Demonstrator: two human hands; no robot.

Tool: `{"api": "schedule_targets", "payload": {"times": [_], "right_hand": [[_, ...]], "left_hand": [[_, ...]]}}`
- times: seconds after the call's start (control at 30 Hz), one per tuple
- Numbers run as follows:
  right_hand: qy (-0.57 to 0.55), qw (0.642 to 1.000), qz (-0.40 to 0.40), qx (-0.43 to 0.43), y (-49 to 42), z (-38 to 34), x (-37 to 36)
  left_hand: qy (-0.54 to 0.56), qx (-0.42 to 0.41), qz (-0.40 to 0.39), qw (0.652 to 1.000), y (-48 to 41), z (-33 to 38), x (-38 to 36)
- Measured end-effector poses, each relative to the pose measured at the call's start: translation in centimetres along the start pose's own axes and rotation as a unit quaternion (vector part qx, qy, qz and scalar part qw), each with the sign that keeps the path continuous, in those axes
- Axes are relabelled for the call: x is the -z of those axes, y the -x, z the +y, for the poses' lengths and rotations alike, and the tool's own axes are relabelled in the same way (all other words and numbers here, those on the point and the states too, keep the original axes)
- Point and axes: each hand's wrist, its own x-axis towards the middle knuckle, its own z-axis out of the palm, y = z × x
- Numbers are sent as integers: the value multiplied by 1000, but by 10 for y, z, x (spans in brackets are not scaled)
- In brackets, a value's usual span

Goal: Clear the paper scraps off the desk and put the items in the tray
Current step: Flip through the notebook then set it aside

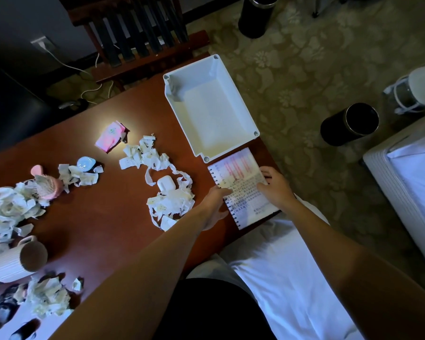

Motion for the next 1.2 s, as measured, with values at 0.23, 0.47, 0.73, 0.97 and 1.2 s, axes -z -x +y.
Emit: {"api": "schedule_targets", "payload": {"times": [0.23, 0.47, 0.73, 0.97, 1.2], "right_hand": [[27, 999, 11, 14, 14, 1, -7], [29, 997, 40, 54, 36, -1, -15], [32, 996, 46, 75, 63, -19, -41], [38, 993, 9, 115, 82, -46, -85], [63, 987, -29, 147, 96, -82, -131]], "left_hand": [[-15, 8, 3, 1000, 6, -3, 5], [-68, -22, 33, 997, 20, -7, 19], [-95, -71, 36, 992, 50, -9, 43], [-61, -110, 62, 990, 84, -10, 93], [-73, -149, 90, 982, 115, -25, 155]]}}
